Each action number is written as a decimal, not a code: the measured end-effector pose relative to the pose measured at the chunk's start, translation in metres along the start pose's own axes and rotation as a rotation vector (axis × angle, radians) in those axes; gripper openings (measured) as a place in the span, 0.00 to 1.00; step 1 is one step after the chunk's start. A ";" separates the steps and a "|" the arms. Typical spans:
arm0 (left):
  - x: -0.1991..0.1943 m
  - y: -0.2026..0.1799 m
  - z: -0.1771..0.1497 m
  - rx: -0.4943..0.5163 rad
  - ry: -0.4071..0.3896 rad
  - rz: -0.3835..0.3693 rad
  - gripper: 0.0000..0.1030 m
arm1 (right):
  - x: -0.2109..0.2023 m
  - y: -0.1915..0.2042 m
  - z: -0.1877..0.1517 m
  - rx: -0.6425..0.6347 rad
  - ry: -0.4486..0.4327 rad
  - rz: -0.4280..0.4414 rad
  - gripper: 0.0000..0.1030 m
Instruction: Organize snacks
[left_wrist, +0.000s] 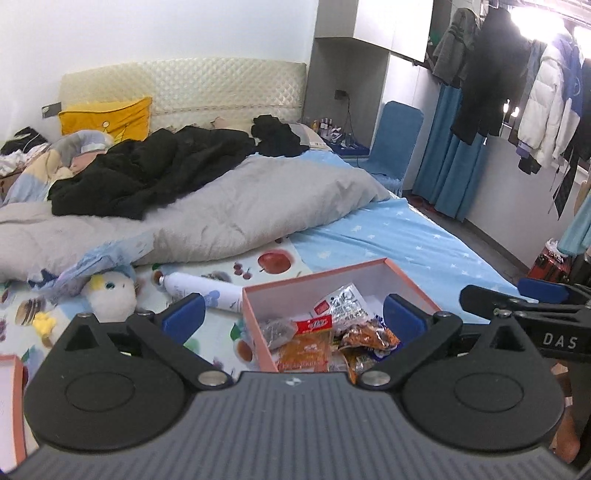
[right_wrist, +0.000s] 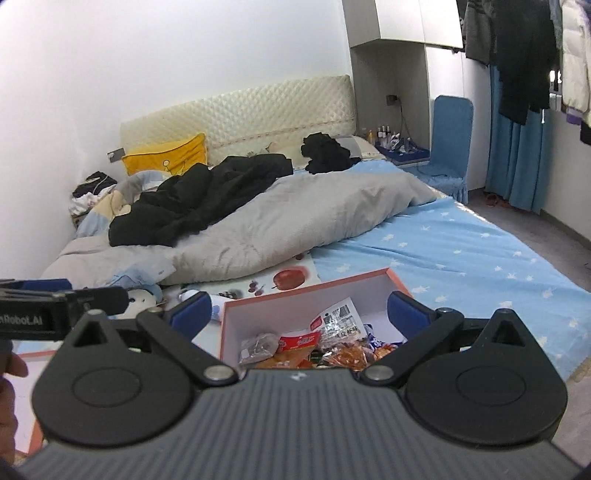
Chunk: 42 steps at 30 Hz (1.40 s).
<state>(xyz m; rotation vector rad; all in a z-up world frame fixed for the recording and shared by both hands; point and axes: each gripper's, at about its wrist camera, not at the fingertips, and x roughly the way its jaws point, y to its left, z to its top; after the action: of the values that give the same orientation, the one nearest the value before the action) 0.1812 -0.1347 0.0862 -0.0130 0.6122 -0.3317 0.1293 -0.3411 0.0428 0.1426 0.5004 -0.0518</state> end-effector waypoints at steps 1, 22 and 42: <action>-0.006 0.001 -0.005 -0.004 0.000 0.000 1.00 | -0.005 0.001 -0.003 -0.007 -0.004 -0.005 1.00; -0.024 0.008 -0.063 -0.051 0.034 0.023 1.00 | -0.035 0.012 -0.060 0.043 0.026 -0.041 1.00; -0.011 0.013 -0.070 -0.065 0.067 0.019 1.00 | -0.027 0.006 -0.073 0.063 0.066 -0.063 1.00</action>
<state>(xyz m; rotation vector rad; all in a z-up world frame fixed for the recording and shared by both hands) 0.1374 -0.1128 0.0333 -0.0589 0.6895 -0.2946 0.0715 -0.3241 -0.0066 0.1909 0.5692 -0.1252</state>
